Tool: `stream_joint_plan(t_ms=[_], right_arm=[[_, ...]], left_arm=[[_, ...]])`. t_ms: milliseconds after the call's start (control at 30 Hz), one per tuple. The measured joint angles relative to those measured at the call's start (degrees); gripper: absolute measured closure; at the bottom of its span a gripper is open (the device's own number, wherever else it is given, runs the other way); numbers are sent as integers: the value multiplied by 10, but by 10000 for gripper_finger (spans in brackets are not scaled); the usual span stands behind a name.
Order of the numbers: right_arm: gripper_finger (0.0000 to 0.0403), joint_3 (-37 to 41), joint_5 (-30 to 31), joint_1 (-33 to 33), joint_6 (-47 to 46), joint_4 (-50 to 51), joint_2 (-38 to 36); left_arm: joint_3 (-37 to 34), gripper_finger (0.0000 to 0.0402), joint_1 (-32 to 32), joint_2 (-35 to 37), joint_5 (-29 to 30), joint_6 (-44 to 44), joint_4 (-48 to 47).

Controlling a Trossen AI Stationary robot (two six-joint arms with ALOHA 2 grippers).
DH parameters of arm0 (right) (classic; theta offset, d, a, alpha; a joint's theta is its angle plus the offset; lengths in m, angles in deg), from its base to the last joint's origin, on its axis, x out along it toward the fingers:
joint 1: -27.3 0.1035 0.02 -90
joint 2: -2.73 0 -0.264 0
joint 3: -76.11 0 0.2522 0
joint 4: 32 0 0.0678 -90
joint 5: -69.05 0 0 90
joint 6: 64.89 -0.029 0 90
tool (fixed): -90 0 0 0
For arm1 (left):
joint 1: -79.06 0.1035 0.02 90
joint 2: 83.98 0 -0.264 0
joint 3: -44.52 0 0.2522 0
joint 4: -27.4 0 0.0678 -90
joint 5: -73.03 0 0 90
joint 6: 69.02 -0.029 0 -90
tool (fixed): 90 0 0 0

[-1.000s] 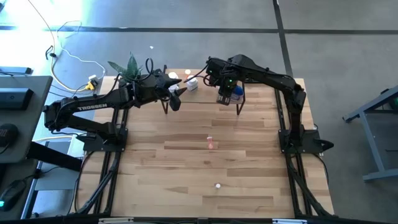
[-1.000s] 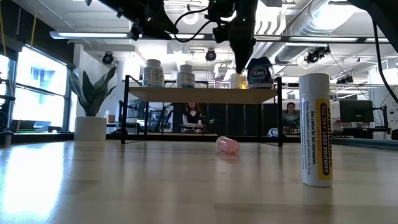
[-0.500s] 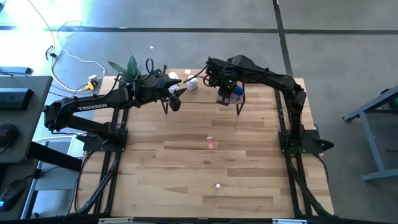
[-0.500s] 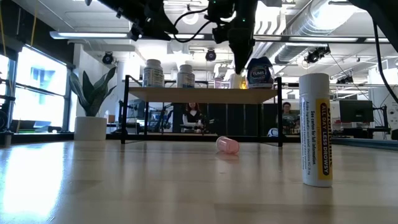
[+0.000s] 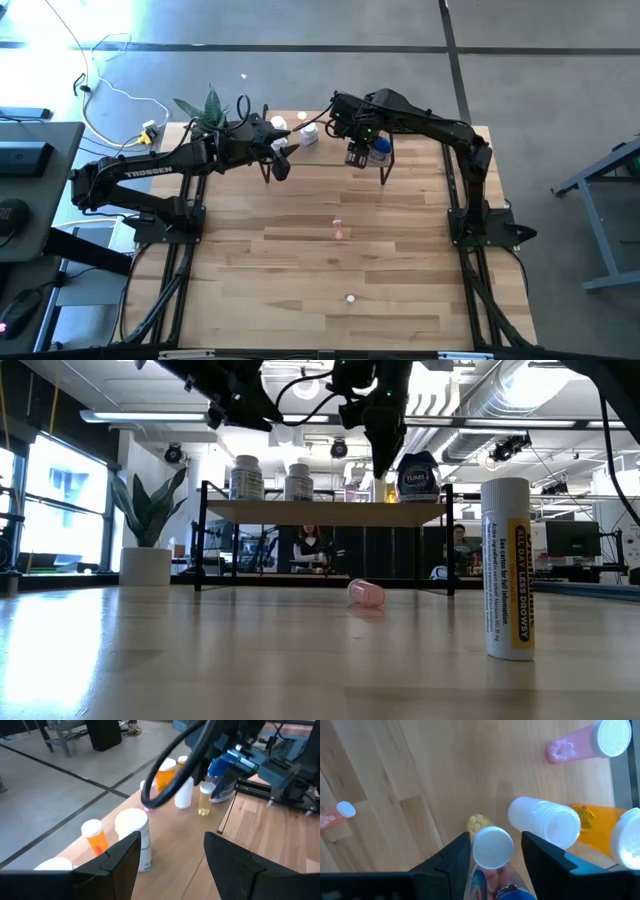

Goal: Pick and place medicine bottles onto shelf by color
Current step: Put the white pill bottle on the shelf

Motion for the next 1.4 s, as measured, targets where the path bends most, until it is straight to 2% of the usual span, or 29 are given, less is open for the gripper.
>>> stream_joint_plan(t_ms=[700, 1100, 1200, 1400], right_arm=[[231, -3, -1, -5, -15, -13, 0], [231, -120, -2, -5, -16, -9, -1], [231, -142, -6, 0, -43, 2, -1], [231, -162, -60, 20, -93, 26, -1]], left_arm=[[0, 193, -5, 8, 0, 0, -49], [0, 193, -47, 33, 16, 21, -86], [0, 193, -60, 34, 16, 30, -105], [0, 193, -97, 36, 16, 51, -152]])
